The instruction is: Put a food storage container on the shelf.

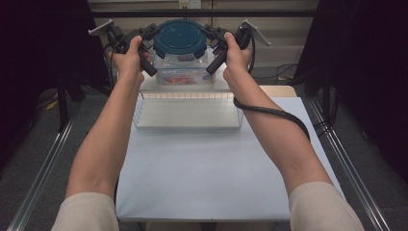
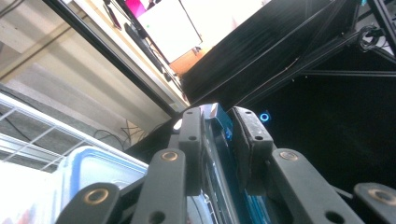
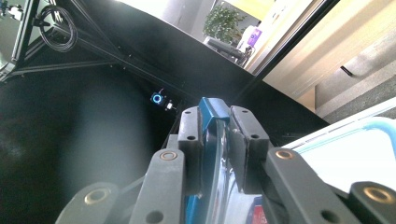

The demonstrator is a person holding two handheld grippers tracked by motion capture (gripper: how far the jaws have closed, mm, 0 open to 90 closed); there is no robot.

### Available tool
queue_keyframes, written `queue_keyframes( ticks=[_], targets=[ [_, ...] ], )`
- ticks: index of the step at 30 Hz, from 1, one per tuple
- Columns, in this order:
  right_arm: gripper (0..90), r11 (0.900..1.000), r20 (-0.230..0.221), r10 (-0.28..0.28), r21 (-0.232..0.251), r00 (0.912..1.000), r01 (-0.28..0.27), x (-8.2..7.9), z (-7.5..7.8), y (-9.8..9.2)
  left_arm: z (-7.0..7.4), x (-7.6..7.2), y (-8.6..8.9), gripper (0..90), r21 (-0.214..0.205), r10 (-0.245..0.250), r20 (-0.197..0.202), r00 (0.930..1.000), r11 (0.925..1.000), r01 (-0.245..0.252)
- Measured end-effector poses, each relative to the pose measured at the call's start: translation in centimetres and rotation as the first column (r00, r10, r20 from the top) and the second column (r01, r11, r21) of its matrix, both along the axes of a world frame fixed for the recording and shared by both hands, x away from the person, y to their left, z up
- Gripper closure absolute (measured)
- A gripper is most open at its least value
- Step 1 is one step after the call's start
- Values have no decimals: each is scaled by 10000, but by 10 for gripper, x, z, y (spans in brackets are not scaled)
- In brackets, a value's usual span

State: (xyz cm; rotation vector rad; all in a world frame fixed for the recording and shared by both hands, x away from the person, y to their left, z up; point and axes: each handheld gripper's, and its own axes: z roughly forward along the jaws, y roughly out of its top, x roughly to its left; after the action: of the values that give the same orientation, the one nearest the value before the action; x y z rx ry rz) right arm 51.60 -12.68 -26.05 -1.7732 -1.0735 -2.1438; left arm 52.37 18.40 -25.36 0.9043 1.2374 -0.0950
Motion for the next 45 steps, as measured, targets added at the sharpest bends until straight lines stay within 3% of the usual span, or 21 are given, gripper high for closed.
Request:
queue_keyframes(
  ticks=[8,13,18,19,22,24,27,34,36,40,45],
  targets=[
    [757,10000,8,12,19,10000,-12,0,0,-1,-2,0,-1,744,199,-114,-90,9999,9997,116],
    [747,9999,-42,-138,-100,9999,138,1,-2,-5,-4,1,-8,736,116,32,-31,10000,9999,-32],
    [689,9996,-131,-142,242,9998,145,0,-6,-6,-5,0,-8,708,447,52,15,10000,9990,-53],
    [672,9996,-80,-179,221,9998,181,0,-6,-5,-4,-1,-9,673,453,105,212,9997,9989,-115],
    [582,9996,38,-192,204,9998,191,-2,-5,-4,-2,-4,-8,541,1016,193,301,9994,9946,-223],
    [534,9997,67,-167,182,9998,166,-4,-5,-4,-3,-7,-7,449,1020,126,193,9997,9947,-145],
    [467,9998,93,-185,127,9998,184,-10,-5,-5,-2,-12,-7,409,1192,-3,311,9995,9929,-34],
    [415,9999,263,-85,64,9996,84,-30,-11,-11,3,-33,-13,303,1418,-94,716,9974,9899,-9],
    [403,10000,330,-3,2,9995,3,-37,-12,-12,5,-41,-15,286,1731,-157,860,9962,9849,6],
    [377,10000,637,50,-67,9980,-46,-51,-13,-16,3,-53,-19,263,1695,-206,1005,9947,9855,32],
    [367,9999,691,117,-73,9975,-112,-68,-15,-22,-1,-67,-25,251,1819,-291,1034,9942,9833,99]
  ],
)
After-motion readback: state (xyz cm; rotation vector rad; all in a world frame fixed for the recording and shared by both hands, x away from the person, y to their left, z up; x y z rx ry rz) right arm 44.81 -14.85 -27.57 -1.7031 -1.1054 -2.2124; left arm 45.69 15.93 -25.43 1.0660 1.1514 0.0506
